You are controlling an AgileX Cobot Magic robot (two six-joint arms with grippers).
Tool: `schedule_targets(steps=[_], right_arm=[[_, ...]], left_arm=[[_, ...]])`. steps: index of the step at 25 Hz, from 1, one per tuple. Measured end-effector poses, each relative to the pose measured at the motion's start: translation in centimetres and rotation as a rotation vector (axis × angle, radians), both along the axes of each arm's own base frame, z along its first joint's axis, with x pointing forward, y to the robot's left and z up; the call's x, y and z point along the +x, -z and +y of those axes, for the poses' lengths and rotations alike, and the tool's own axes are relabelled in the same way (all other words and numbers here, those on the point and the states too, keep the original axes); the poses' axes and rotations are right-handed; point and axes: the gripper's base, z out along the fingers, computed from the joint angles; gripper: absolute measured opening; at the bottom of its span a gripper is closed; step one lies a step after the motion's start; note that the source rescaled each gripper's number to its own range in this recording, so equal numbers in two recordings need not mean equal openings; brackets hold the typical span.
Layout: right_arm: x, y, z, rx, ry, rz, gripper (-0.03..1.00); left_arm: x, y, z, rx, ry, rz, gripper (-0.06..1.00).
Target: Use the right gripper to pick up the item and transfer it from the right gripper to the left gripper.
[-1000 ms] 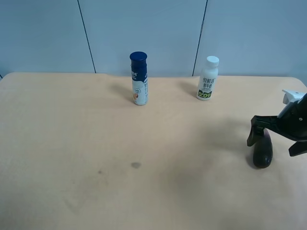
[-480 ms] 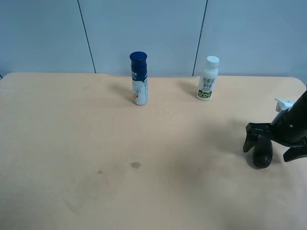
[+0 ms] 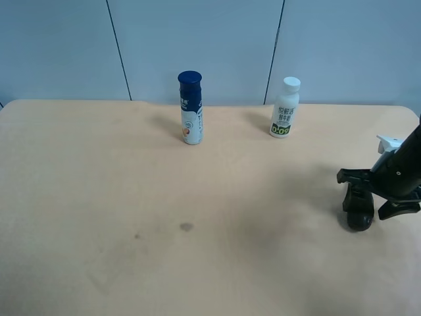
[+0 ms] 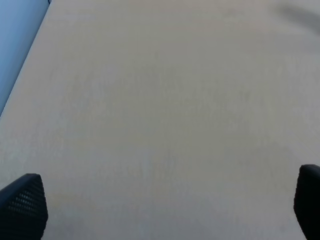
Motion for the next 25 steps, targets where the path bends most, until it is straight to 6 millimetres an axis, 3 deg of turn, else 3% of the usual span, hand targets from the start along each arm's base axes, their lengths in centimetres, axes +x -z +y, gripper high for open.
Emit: schedule_targets(steps=[4, 13, 21, 25], right_arm=[[0.0, 0.0, 0.0, 0.000, 0.001, -0.002, 0.01], [0.4, -0.7, 0.1, 0.024, 0.040, -0.018, 0.01], [1.1, -8.7, 0.5, 0.046, -0.049, -0.105, 0.01], [0.6, -11.1, 1.4, 0.038, -0.106, -0.134, 0.01]], left_arm=[[0.0, 0.0, 0.0, 0.000, 0.000, 0.000, 1.00], [0.0, 0.0, 0.0, -0.001, 0.001, 0.000, 1.00], [0.0, 0.0, 0.0, -0.001, 0.001, 0.000, 1.00], [0.0, 0.0, 0.0, -0.001, 0.001, 0.000, 1.00]])
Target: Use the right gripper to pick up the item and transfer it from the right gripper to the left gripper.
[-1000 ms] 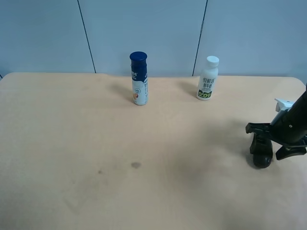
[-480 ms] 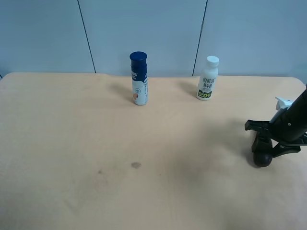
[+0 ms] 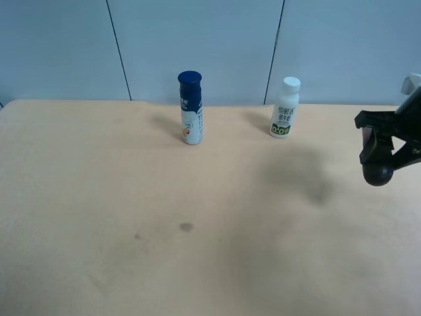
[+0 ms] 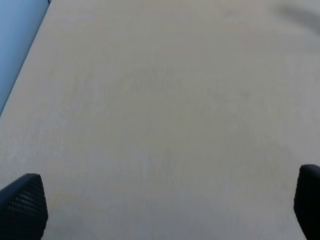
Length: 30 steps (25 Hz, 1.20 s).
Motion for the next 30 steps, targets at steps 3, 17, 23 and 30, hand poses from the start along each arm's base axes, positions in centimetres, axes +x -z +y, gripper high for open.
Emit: schedule_targets(steps=[3, 17, 23, 30], right_arm=[[-0.3, -0.8, 2.0, -0.002, -0.105, 0.013, 0.01], [-1.6, -5.5, 13.4, -0.049, -0.650, -0.069, 0.01], [-3.6, -5.5, 16.3, -0.057, -0.810, -0.045, 0.01], [-5.9, -5.0, 19.5, -0.053, -0.994, -0.002, 0.01]], left_arm=[[0.0, 0.0, 0.0, 0.000, 0.000, 0.000, 1.00], [0.3, 0.0, 0.0, -0.001, 0.000, 0.022, 1.00], [2.0, -0.4, -0.4, 0.060, 0.119, 0.143, 1.00], [3.3, -1.5, -1.7, 0.129, 0.478, 0.212, 1.00]])
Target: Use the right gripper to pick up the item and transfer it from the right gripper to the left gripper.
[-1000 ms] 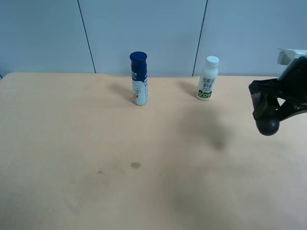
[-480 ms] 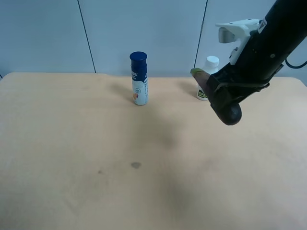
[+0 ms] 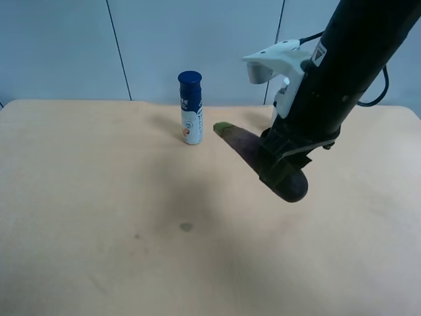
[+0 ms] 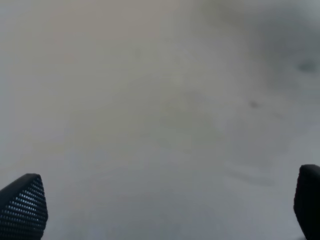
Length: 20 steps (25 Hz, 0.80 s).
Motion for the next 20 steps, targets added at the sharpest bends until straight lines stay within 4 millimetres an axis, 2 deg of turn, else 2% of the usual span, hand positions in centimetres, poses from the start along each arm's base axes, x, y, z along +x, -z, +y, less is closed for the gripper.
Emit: schedule_targets(steps=[6, 14, 20], right_arm=[[-0.4, 0.4, 2.3, 0.029, -0.108, 0.078, 0.01], [-0.8, -0.5, 4.3, 0.131, -0.205, 0.105, 0.01], [-3.2, -0.3, 6.4, 0.106, -0.323, 0.107, 0.01]], left_arm=[[1.8, -0.4, -1.4, 0.112, 0.292, 0.092, 1.00], [3.9, 0.9, -4.3, 0.301, 0.598, 0.212, 1.00], [5.5, 2.3, -6.9, 0.484, 0.755, 0.227, 1.00]])
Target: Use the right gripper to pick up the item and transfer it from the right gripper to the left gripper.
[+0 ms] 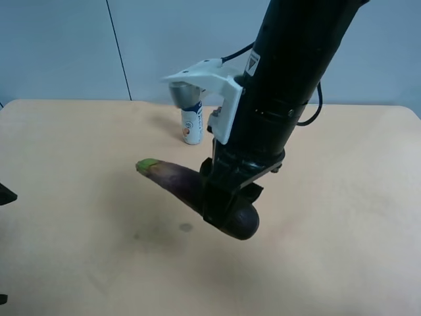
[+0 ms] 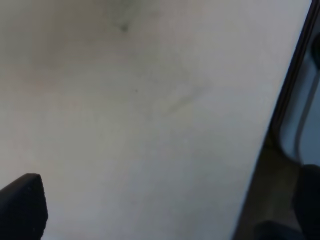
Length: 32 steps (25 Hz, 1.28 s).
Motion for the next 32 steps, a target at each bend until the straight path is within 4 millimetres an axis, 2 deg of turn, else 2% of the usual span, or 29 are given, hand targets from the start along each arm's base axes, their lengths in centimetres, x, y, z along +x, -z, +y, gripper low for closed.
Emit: schedule_targets(steps=[4, 7, 12, 17, 24, 32], right_arm=[[-1.0, 1.4, 1.4, -0.049, -0.068, 0.018, 0.01], [-2.0, 2.2, 2.4, -0.069, -0.126, 0.028, 0.01], [-3.8, 2.3, 3.5, -0.065, -0.209, 0.025, 0.01], [-4.8, 2.2, 4.4, -0.031, -0.255, -0.010, 0.01], [-4.1, 0.6, 6.4, 0.034, -0.283, -0.070, 0.01], [-3.3, 1.5, 7.7, 0.049, -0.269, -0.087, 0.01]], left_arm=[[0.4, 0.3, -1.2, 0.015, 0.062, -0.028, 1.00], [0.7, -0.3, -1.8, -0.001, 0.078, -0.048, 1.00], [1.2, -1.6, -2.5, -0.049, 0.083, -0.090, 1.00], [1.6, -1.4, -3.1, -0.036, 0.088, -0.079, 1.00], [0.8, -0.3, -4.5, 0.048, 0.200, -0.037, 1.00], [0.9, -0.2, -4.6, 0.071, 0.217, -0.054, 1.00]])
